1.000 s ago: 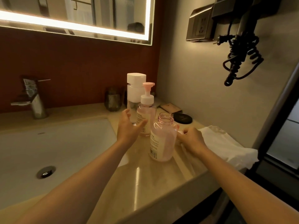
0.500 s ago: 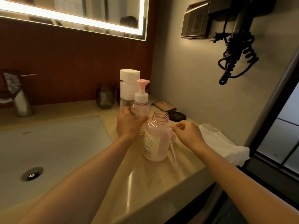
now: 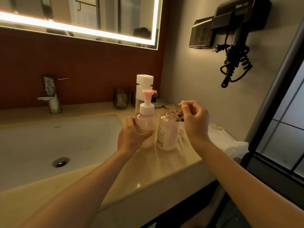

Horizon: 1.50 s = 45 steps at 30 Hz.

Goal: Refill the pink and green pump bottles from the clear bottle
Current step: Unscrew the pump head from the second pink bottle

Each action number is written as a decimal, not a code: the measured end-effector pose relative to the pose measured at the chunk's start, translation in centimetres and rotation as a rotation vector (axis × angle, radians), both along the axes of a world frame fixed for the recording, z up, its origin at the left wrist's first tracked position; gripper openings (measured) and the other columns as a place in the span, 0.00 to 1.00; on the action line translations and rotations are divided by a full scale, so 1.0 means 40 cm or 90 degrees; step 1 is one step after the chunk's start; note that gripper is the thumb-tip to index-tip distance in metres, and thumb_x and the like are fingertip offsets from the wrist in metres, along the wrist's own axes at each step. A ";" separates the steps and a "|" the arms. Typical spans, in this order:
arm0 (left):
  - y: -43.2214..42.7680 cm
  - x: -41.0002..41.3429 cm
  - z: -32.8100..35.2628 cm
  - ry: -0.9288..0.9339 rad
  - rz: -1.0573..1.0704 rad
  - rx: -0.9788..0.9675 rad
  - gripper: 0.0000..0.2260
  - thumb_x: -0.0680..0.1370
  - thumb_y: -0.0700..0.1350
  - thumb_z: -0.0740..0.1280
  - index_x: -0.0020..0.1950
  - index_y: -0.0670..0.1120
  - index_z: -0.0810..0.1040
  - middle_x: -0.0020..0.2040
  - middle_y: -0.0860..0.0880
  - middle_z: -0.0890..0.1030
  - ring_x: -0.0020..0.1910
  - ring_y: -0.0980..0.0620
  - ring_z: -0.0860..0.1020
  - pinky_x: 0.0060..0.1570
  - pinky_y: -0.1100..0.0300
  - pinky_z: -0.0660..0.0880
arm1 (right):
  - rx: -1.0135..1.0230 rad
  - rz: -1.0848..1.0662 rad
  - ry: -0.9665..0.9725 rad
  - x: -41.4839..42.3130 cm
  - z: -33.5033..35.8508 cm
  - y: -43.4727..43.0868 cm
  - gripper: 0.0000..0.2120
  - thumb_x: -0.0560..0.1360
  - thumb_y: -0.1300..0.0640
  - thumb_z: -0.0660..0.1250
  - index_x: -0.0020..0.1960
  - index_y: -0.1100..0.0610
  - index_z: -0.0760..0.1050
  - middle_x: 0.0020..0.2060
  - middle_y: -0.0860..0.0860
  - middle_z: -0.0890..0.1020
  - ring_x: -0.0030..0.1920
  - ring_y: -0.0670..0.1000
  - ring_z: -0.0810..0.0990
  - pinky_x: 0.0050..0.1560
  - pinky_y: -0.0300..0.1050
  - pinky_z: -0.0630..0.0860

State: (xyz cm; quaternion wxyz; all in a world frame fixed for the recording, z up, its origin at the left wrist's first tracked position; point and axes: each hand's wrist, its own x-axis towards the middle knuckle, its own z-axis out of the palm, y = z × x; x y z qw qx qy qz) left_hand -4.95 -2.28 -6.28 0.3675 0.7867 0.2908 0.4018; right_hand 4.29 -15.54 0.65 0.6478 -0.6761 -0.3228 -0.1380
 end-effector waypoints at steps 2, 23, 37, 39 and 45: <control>-0.028 -0.049 -0.005 0.000 -0.015 0.027 0.25 0.66 0.52 0.76 0.56 0.47 0.67 0.49 0.52 0.74 0.46 0.51 0.76 0.46 0.55 0.78 | -0.028 0.028 -0.011 -0.056 0.001 0.010 0.09 0.76 0.51 0.63 0.49 0.55 0.77 0.38 0.47 0.79 0.38 0.45 0.77 0.38 0.34 0.74; -0.127 -0.213 -0.039 -0.039 0.001 0.091 0.28 0.65 0.54 0.75 0.59 0.45 0.68 0.55 0.47 0.78 0.48 0.50 0.77 0.46 0.54 0.79 | -0.118 0.121 0.001 -0.268 -0.029 0.029 0.15 0.77 0.54 0.62 0.63 0.55 0.71 0.58 0.50 0.78 0.54 0.47 0.76 0.50 0.35 0.74; -0.135 -0.212 -0.043 -0.050 0.006 0.089 0.29 0.66 0.55 0.75 0.59 0.45 0.68 0.55 0.46 0.78 0.49 0.48 0.78 0.46 0.51 0.79 | -0.173 0.077 -0.053 -0.270 -0.018 0.022 0.15 0.78 0.52 0.61 0.61 0.57 0.74 0.55 0.50 0.80 0.42 0.42 0.75 0.41 0.25 0.68; -0.135 -0.212 -0.044 -0.053 0.013 0.085 0.29 0.65 0.55 0.75 0.59 0.45 0.68 0.55 0.46 0.78 0.48 0.48 0.78 0.46 0.50 0.79 | -0.186 0.077 -0.041 -0.274 -0.013 0.029 0.19 0.76 0.47 0.62 0.63 0.57 0.72 0.58 0.51 0.78 0.50 0.44 0.75 0.48 0.34 0.73; -0.133 -0.211 -0.045 -0.039 0.019 0.088 0.29 0.65 0.57 0.75 0.58 0.46 0.68 0.54 0.47 0.79 0.47 0.48 0.79 0.45 0.51 0.79 | -0.193 0.024 -0.079 -0.267 -0.011 0.028 0.20 0.72 0.48 0.69 0.59 0.58 0.73 0.55 0.52 0.77 0.48 0.45 0.72 0.43 0.29 0.69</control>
